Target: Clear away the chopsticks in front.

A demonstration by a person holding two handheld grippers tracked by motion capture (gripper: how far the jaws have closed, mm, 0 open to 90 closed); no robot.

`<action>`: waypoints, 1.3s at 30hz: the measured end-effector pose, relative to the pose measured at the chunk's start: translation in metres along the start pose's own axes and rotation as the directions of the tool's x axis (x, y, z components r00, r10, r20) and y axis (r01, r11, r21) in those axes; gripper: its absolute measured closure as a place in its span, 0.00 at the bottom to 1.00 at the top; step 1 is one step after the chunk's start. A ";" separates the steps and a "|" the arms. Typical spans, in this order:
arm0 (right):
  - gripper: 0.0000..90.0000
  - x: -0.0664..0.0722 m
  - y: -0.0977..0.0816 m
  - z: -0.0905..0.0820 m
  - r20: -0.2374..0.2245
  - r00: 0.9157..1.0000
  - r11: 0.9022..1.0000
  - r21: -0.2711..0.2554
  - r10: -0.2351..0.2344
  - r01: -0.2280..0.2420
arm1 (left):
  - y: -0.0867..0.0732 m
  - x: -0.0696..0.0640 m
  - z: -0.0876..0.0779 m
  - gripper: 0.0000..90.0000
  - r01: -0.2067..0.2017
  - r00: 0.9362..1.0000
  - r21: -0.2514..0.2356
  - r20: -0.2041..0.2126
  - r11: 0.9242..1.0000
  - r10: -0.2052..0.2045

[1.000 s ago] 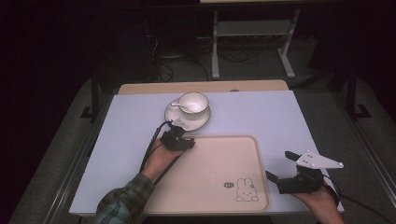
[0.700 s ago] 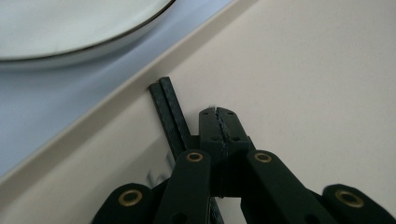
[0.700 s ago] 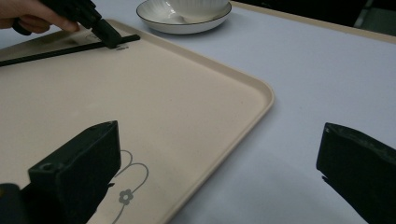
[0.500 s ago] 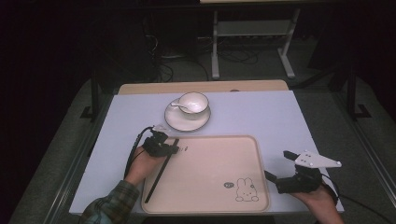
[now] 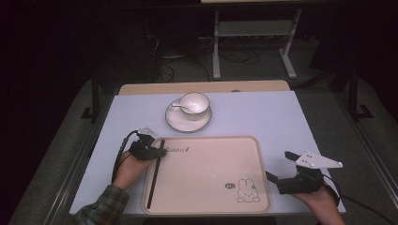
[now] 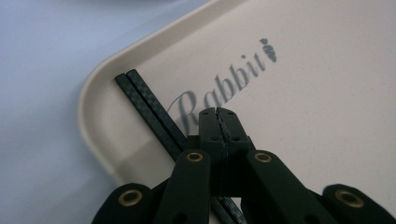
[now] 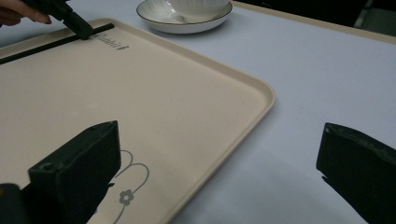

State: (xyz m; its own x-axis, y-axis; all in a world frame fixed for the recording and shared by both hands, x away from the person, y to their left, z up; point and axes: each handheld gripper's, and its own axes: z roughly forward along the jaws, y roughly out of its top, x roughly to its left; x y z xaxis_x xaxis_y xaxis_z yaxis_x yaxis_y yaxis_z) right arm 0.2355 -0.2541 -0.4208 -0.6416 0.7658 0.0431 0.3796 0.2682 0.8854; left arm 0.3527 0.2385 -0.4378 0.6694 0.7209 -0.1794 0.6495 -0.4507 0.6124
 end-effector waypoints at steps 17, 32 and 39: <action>0.00 0.000 0.001 0.002 -0.007 1.000 1.000 0.000 -0.003 0.003 | -0.003 -0.001 -0.020 0.61 -0.044 0.999 -0.068 -0.010 0.997 0.044; 0.00 0.000 0.003 0.006 -0.017 1.000 1.000 0.000 -0.003 0.003 | -0.041 -0.006 -0.061 0.21 -0.067 0.995 -0.201 -0.089 0.977 0.050; 0.00 0.001 0.003 0.006 -0.016 1.000 1.000 0.000 -0.002 0.002 | -0.061 -0.008 -0.073 0.18 -0.062 0.994 -0.220 -0.106 0.974 0.040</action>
State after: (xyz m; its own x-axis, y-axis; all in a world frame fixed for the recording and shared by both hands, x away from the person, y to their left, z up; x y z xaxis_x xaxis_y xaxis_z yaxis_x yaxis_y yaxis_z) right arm 0.2399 -0.2491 -0.4204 -0.6533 0.7555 0.0484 0.3781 0.2702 0.8855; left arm 0.2817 0.2988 -0.4169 0.6526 0.7542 -0.0725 0.5114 -0.3678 0.7767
